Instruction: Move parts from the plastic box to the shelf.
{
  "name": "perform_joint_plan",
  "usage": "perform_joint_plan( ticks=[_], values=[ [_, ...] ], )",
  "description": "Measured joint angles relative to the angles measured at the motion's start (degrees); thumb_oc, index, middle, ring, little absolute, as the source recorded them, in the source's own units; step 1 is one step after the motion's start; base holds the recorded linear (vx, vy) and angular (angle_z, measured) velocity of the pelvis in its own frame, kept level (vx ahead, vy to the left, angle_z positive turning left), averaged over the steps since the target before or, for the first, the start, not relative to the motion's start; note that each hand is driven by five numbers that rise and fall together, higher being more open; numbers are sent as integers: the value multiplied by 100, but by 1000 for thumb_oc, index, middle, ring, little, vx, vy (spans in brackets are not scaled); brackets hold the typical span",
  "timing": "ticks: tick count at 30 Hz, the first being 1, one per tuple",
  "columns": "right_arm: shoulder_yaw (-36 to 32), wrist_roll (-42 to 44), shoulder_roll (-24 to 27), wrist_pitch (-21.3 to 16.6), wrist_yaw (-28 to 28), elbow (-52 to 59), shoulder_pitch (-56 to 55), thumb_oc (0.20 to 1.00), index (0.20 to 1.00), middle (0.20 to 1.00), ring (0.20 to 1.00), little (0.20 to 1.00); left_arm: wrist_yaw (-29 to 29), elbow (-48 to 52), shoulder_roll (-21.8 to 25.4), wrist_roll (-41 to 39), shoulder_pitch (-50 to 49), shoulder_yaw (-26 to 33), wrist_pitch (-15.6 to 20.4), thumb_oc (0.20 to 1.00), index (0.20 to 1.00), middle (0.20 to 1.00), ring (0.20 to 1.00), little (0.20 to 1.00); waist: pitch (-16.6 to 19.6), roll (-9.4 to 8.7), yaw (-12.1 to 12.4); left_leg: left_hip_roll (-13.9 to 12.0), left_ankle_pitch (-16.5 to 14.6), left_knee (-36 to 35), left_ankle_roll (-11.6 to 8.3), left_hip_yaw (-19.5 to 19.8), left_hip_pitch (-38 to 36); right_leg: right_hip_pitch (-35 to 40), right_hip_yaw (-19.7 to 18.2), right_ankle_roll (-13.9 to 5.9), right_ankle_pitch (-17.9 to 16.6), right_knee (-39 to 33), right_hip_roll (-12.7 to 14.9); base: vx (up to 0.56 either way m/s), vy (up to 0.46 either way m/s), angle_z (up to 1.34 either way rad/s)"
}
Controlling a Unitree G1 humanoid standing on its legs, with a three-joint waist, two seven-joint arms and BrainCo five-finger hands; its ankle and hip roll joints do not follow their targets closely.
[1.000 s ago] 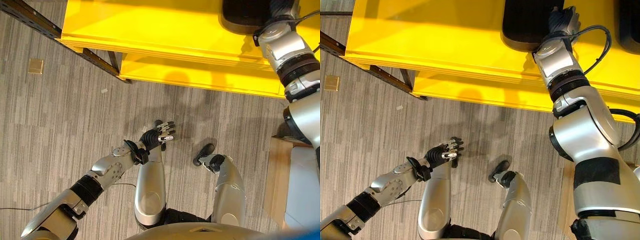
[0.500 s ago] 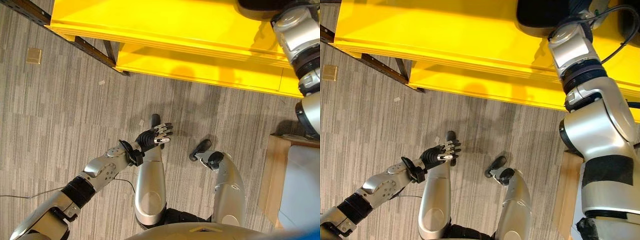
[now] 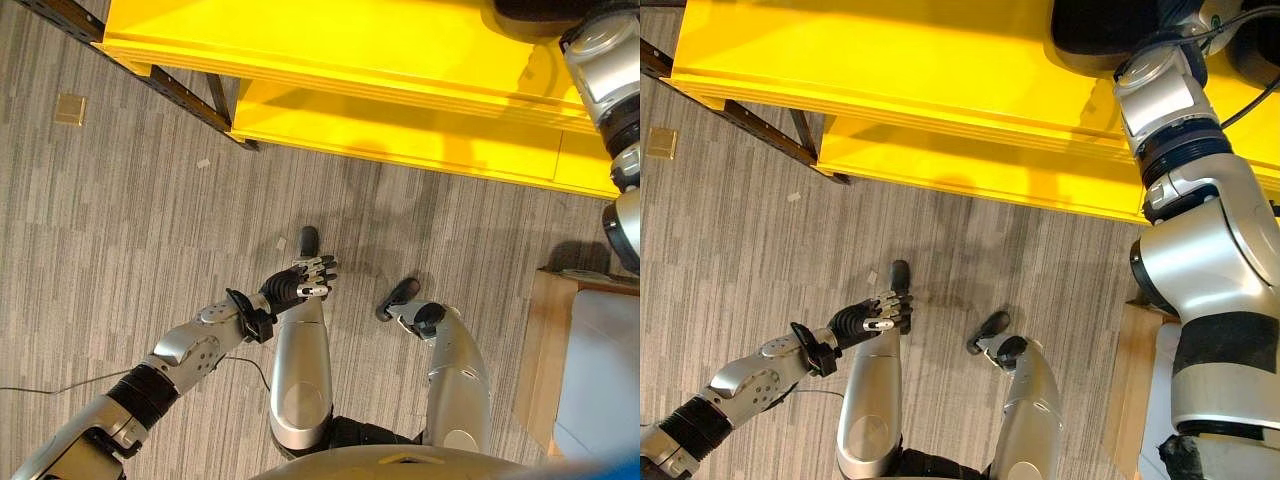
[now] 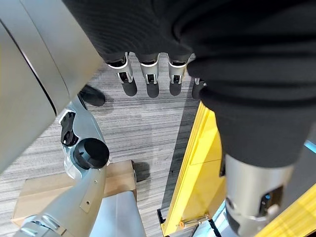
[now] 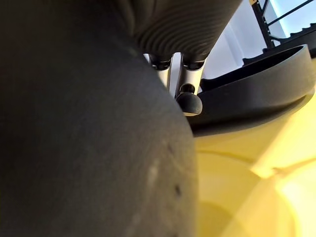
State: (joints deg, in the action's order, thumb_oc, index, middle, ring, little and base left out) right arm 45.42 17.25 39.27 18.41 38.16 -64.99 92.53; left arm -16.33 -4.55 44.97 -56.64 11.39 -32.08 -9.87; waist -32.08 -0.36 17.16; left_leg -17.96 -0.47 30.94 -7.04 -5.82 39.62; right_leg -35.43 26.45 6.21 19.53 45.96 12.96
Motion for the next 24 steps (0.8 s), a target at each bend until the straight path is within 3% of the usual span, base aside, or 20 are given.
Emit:
perform_joint_plan(
  ticks=[6, 24],
  values=[
    [63, -6, -3, -134, -198, -4, 0, 200, 200, 200, 200, 200, -7, 5, 52, -4, 78, 11, -61, 1000, 1000, 1000, 1000, 1000, 7, 58, 146, 43, 78, -91, -39, -16, -45, 1, 9, 4, -2, -18, 33, 0, 0, 0],
    [29, -55, -9, -146, -184, -157, 0, 200, 200, 200, 200, 200, -137, 5, 64, -9, 267, 10, -116, 1000, 1000, 1000, 1000, 1000, 9, 117, 210, 119, 167, -286, -25, -3, -51, 28, 105, -11, -10, -115, 104, -9, 3, 3]
  ],
)
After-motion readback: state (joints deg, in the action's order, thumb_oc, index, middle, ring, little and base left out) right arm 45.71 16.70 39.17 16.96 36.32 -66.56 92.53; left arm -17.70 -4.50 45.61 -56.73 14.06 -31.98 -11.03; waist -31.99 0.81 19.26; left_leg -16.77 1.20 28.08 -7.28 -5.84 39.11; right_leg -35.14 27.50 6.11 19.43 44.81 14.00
